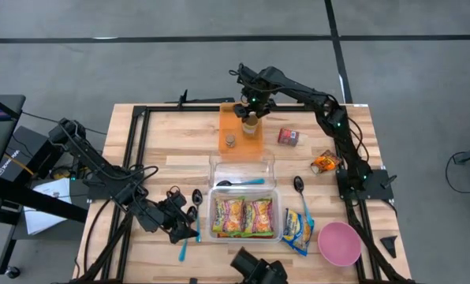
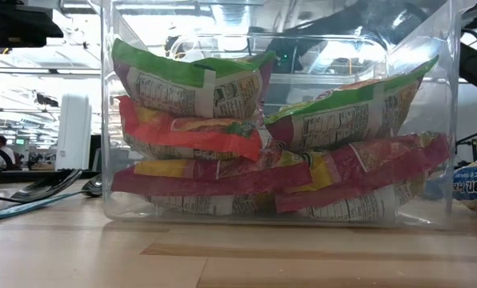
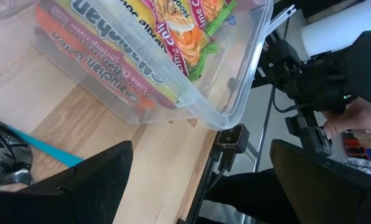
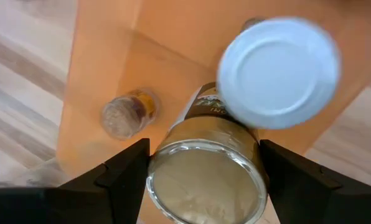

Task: Pick & Place Food Item
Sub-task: Put the gold seasoning bottle into the orange transparent bin

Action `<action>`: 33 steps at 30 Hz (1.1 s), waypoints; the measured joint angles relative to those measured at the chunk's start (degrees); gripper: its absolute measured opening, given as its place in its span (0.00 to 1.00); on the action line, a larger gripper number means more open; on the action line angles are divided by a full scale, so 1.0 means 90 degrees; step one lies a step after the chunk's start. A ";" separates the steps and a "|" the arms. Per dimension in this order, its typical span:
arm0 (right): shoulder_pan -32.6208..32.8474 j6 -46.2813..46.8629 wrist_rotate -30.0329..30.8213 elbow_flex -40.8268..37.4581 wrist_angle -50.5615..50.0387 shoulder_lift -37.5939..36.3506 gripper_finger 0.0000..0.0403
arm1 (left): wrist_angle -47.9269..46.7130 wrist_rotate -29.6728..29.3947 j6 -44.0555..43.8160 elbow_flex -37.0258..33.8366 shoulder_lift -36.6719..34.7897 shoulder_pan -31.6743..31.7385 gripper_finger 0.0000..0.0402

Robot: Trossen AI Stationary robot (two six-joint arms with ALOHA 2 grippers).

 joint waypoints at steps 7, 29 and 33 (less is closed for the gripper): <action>-0.0048 -0.0020 -0.0006 0.0000 0.0032 0.0000 0.66 | 0.0001 -0.0001 -0.0005 0.0002 0.0001 0.0001 0.93; -0.0042 0.0028 0.0064 0.0002 0.0201 0.0095 0.66 | 0.0018 -0.0023 -0.0148 0.0002 -0.0001 0.0001 0.93; -0.0043 -0.0012 0.0150 0.0002 0.0024 0.0095 0.66 | 0.0057 -0.0022 -0.0169 0.0005 -0.0001 0.0001 0.93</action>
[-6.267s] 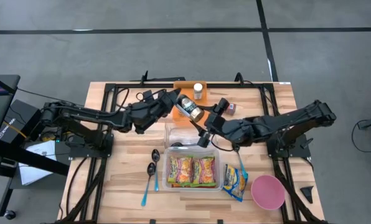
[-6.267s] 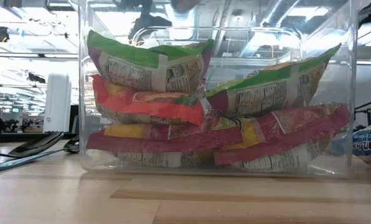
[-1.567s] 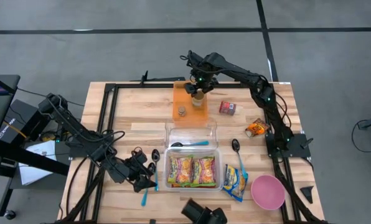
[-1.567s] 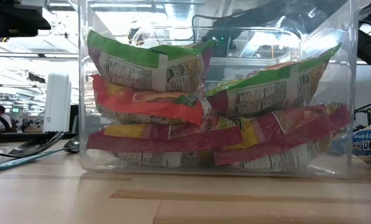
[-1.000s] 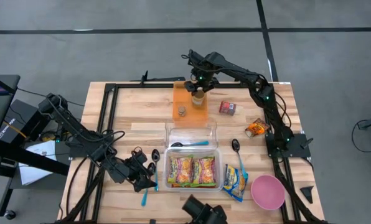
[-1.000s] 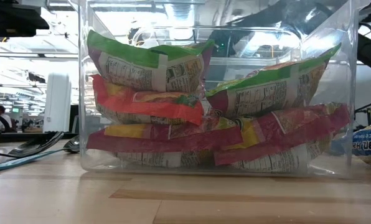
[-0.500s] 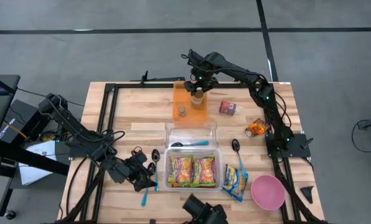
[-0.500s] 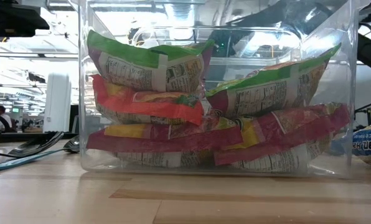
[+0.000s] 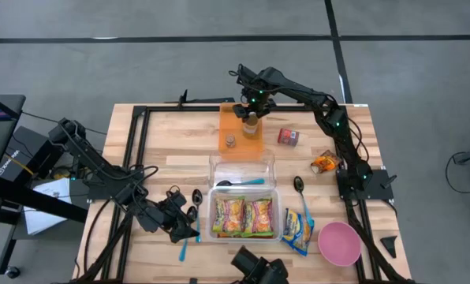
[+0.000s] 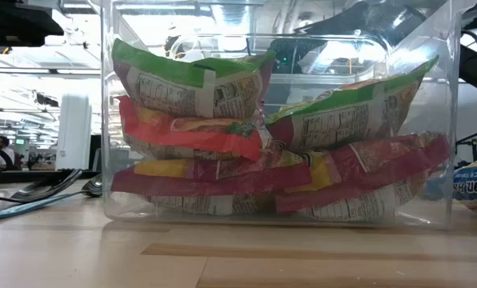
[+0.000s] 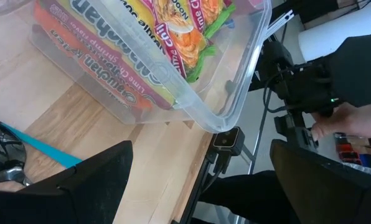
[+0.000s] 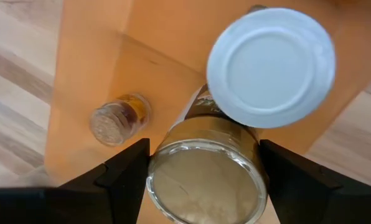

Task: Pick & Place Food Item
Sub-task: Put the gold seasoning bottle into the orange transparent bin, then put the red seasoning can into the orange transparent bin

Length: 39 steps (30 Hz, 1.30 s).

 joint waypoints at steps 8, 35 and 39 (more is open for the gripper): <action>0.0000 -0.0006 0.0281 0.0000 -0.0004 -0.0005 0.66 | -0.0005 0.0002 -0.0001 0.0000 0.0001 0.0002 0.93; -0.0002 -0.0063 0.0516 0.0575 -0.0026 -0.0007 0.88 | 0.0109 0.0019 -0.0001 0.0000 0.0002 0.0002 0.93; -0.0005 -0.0211 0.0567 0.0878 -0.0219 -0.0005 0.88 | 0.0127 0.0015 -0.0001 0.0000 0.0000 0.0002 0.93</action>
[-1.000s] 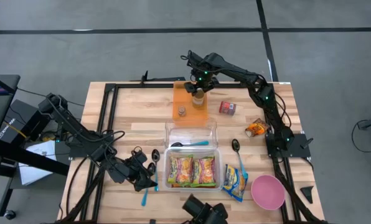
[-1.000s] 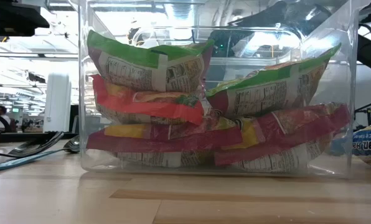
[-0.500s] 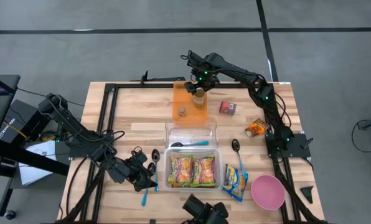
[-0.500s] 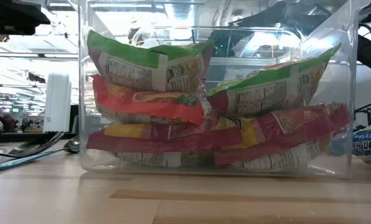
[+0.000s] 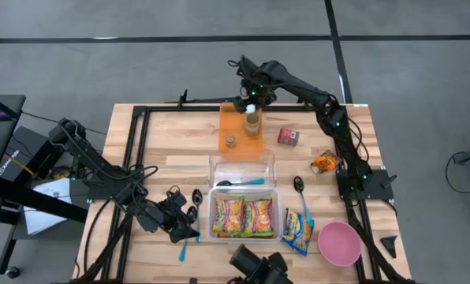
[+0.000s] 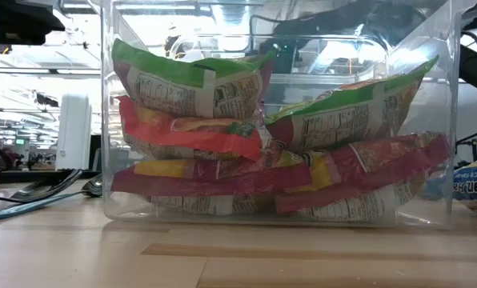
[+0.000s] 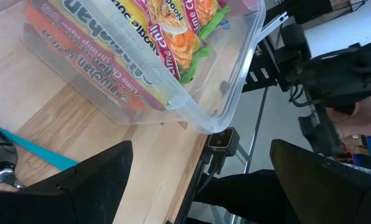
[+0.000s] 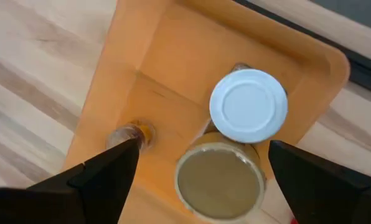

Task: Pick & Place Food Item
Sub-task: Put the red seasoning can into the orange transparent bin

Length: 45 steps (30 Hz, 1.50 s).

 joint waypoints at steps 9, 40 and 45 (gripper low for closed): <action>0.0005 -0.0884 0.0657 0.0123 -0.0778 -0.0428 0.88 | 0.0110 -0.0020 0.0002 0.0000 0.0001 0.0002 0.93; 0.0849 -0.4524 0.0947 -0.5139 0.0217 -0.5280 0.88 | 0.0394 -0.0482 0.0046 0.0000 0.0001 0.0103 0.93; 0.0840 -0.4871 0.0932 -0.6480 0.1836 -0.5780 0.88 | 0.0393 -0.0484 0.0049 -0.0002 0.0000 0.0230 0.93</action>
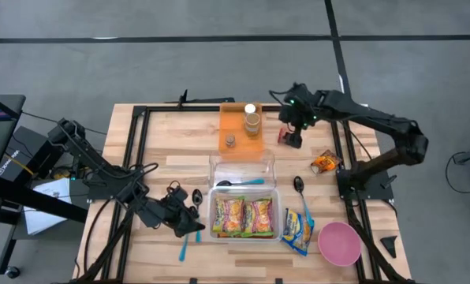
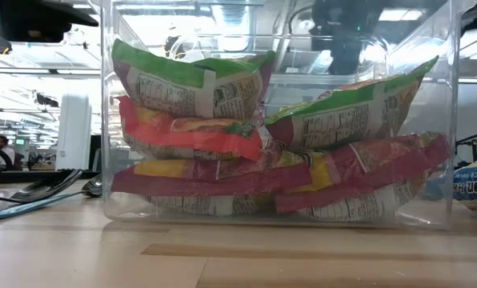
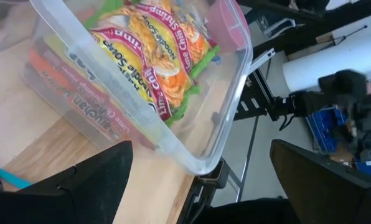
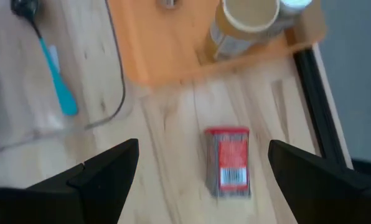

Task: Pick & Place Food Item
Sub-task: Put the red seasoning can into the orange transparent bin

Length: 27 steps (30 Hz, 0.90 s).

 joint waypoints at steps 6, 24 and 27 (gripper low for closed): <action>-0.0090 -0.0299 0.0005 -0.0308 0.0474 0.0467 0.88 | 0.0019 0.0000 0.0000 0.0000 0.0000 0.0005 0.93; -0.1048 -0.1098 -0.0002 -0.0318 0.0359 0.2032 0.82 | 0.0049 0.0068 0.0010 0.0000 0.0000 -0.0002 0.93; -0.1055 -0.1098 -0.0022 -0.0317 0.0430 0.2018 0.80 | 0.0044 0.0068 0.0022 0.0000 0.0000 -0.0002 0.93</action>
